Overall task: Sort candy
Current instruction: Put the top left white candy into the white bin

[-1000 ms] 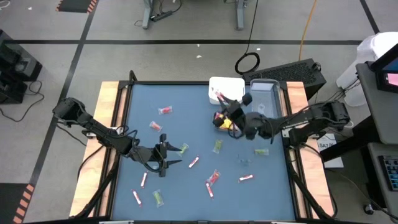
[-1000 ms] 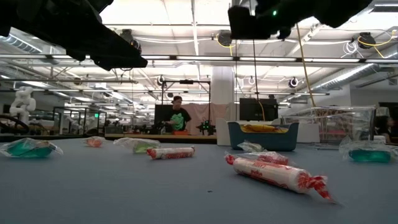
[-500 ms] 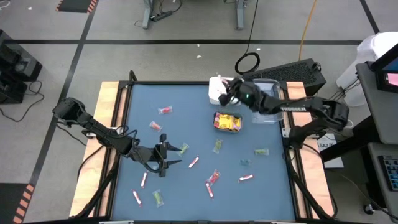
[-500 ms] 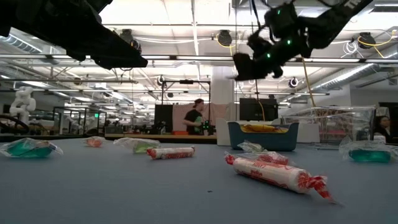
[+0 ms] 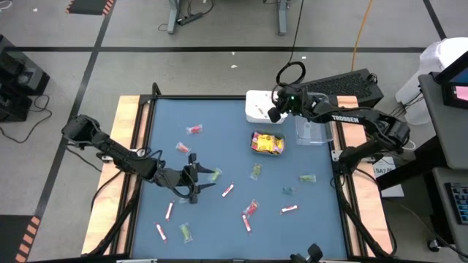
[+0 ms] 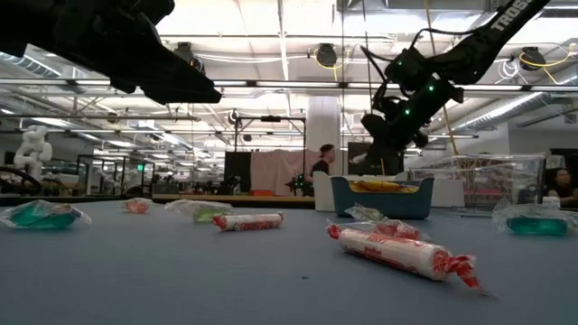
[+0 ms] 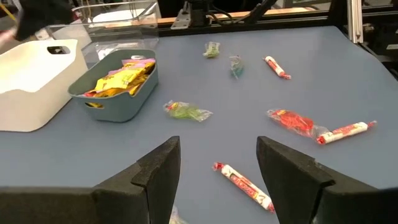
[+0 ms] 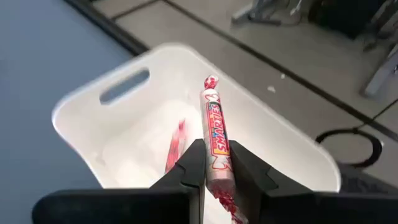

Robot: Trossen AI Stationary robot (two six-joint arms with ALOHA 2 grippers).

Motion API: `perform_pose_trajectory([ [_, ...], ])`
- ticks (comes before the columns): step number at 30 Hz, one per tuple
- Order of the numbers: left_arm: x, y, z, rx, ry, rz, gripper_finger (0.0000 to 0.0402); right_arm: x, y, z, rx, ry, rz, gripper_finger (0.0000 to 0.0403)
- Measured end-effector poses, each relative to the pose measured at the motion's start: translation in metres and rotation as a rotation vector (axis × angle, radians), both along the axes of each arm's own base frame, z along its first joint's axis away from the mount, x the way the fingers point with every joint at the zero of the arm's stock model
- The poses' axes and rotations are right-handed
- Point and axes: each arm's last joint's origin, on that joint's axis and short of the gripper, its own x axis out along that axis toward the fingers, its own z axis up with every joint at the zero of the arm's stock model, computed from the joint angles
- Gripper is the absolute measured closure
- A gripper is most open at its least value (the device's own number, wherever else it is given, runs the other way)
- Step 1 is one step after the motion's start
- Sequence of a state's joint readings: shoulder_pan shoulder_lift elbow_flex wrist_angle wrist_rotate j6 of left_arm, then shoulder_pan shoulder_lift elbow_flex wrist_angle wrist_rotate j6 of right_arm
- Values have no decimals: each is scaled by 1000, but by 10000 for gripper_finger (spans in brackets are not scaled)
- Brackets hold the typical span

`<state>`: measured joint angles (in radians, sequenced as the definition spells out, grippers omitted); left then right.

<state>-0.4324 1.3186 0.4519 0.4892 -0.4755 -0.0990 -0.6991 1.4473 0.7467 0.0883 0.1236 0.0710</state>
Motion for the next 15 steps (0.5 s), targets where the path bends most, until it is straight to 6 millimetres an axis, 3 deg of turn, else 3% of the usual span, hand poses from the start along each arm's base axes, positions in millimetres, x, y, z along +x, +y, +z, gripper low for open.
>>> perform_pose_trajectory([
  [15,0,0,0,-1,0,-1,185,13,0,-36,69,99,-37,346],
])
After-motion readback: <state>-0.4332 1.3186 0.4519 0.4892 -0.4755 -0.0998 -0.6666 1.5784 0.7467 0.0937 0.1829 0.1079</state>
